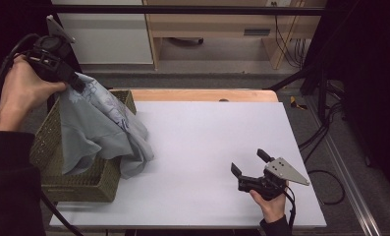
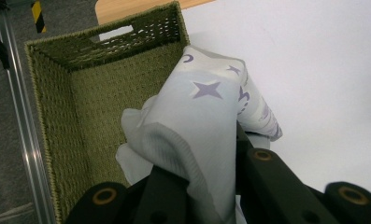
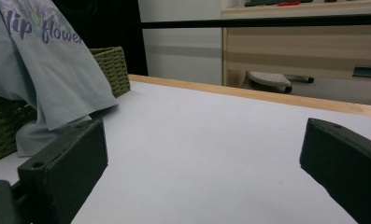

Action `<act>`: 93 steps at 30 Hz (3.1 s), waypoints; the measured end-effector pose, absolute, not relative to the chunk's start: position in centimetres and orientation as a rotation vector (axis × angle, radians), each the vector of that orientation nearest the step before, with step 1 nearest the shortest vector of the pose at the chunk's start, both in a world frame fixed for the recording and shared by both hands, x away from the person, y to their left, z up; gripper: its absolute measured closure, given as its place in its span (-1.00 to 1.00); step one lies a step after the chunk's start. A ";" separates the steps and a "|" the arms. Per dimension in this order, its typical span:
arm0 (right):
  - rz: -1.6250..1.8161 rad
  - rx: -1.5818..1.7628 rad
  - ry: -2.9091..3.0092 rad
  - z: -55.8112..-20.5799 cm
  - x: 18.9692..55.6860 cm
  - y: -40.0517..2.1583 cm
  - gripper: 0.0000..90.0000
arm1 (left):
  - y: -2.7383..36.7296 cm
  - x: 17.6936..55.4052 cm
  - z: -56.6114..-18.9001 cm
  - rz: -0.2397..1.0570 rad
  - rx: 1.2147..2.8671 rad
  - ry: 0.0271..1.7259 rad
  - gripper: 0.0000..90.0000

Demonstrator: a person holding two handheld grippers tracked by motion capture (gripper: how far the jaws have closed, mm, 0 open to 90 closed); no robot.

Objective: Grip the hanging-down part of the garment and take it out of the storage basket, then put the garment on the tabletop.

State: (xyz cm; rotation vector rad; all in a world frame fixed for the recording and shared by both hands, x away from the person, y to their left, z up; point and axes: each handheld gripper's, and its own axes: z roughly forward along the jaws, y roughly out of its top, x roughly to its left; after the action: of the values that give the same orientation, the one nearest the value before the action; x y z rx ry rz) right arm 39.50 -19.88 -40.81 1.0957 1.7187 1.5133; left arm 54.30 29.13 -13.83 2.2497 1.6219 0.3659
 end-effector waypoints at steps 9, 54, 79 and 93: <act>1.527 1.083 1.700 -41.0 39.0 -20.0 -0.98 | 29.5 54.3 -14.0 0.360 2.244 1.624 0.84; 1.512 1.113 1.711 -41.7 38.1 -20.9 -0.98 | 18.4 52.3 -12.8 0.352 2.404 1.229 0.84; 1.522 1.104 1.709 -41.6 37.9 -21.0 -0.98 | 8.5 50.7 -16.1 0.295 2.537 0.938 0.84; 1.517 1.094 1.725 -41.8 37.9 -20.9 -0.99 | 7.2 51.2 -21.7 0.214 2.551 0.889 0.84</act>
State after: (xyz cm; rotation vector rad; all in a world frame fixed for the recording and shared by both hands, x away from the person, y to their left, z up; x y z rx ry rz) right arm 37.90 -20.92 -41.77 1.0939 1.7250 1.5171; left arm 51.15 7.22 -21.66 2.5509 0.8889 0.2137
